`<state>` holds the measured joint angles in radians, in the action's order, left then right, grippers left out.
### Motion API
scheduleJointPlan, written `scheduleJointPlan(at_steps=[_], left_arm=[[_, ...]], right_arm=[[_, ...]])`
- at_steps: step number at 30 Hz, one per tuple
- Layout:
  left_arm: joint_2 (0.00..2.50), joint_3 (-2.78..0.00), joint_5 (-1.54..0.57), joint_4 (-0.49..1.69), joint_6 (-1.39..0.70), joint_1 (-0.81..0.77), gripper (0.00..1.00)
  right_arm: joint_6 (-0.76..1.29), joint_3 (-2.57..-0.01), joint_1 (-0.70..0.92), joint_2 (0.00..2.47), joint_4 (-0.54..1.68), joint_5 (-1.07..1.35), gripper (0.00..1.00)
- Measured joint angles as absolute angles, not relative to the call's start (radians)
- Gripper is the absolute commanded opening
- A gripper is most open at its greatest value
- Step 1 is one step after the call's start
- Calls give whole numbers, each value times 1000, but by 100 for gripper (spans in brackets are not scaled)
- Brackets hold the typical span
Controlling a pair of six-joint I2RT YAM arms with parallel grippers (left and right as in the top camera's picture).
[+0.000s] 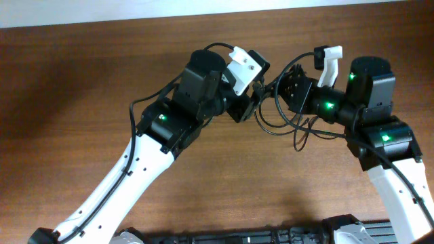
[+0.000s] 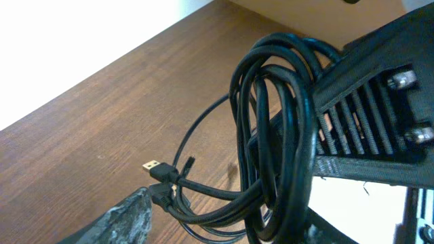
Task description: Untangle cables
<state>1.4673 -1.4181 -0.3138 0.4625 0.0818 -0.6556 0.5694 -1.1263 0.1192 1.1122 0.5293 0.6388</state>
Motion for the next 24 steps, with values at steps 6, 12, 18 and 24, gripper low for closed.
scheduleJointPlan(at_steps=[6, 12, 18, 24], left_arm=[[1466, -1418, -313, 445, 59, -656, 59], [1466, -1418, -324, 441, 56, -657, 54], [1466, -1418, -184, 449, -101, -665, 58], [1466, -1418, -122, 448, -155, -665, 59]], right_arm=[[570, -1126, 119, 1114, 505, 689, 4], [572, -1126, 117, 1114, 500, 699, 4], [572, -1126, 115, 1118, 493, 715, 4], [572, -1126, 115, 1118, 461, 786, 4]])
